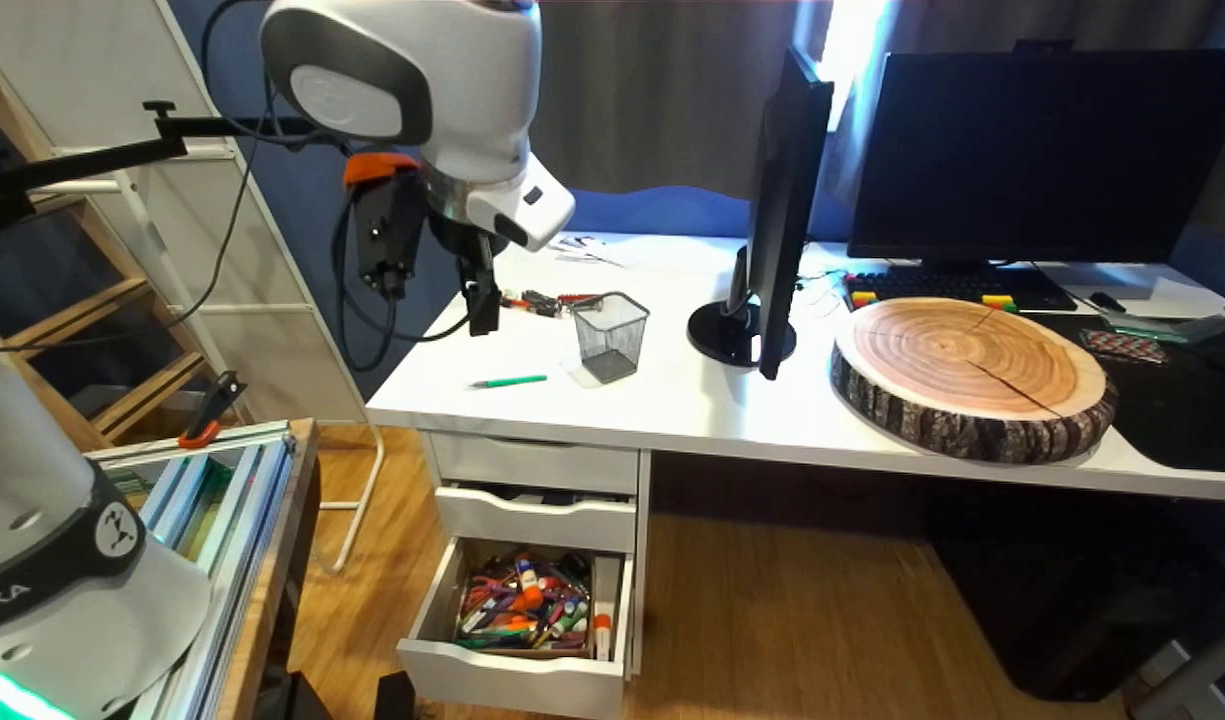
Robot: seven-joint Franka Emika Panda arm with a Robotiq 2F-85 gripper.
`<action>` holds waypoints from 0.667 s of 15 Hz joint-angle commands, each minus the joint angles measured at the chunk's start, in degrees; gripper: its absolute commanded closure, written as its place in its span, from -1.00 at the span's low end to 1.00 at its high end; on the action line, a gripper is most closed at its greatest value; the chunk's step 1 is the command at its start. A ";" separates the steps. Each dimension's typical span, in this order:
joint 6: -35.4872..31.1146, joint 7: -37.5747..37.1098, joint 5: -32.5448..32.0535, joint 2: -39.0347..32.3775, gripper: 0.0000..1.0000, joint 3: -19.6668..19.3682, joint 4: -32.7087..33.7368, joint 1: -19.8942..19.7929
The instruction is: Open the second top drawer, then put the green pencil in the second top drawer and close the drawer
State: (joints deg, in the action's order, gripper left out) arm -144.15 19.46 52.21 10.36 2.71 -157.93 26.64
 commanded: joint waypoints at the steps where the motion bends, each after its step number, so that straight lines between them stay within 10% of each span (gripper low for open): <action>1: -0.10 15.59 14.71 -5.86 -1.00 -2.32 0.38 3.47; 10: 3.96 32.82 28.35 -17.14 -1.00 6.88 1.78 -9.17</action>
State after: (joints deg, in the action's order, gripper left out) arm -139.99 52.53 80.96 -6.89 7.55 -156.11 19.55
